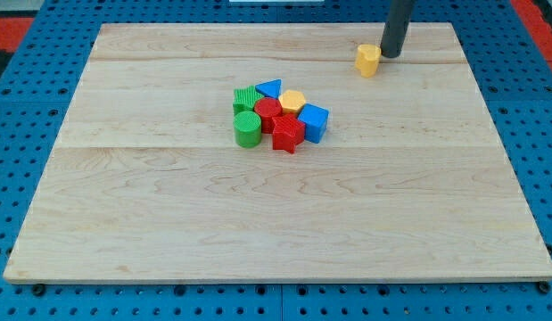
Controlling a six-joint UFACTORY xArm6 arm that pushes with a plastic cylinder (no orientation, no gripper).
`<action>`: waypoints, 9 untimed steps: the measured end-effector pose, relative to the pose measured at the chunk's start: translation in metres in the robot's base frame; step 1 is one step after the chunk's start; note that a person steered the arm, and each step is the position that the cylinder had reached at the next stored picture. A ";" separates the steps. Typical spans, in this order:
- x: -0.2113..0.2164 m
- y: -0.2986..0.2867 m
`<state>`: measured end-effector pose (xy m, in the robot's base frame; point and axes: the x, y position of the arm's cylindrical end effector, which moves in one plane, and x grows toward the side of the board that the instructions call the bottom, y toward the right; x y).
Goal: Push the yellow heart to the left
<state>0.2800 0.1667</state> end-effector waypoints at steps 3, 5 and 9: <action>0.026 -0.008; -0.005 -0.015; -0.005 -0.159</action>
<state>0.2749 0.0077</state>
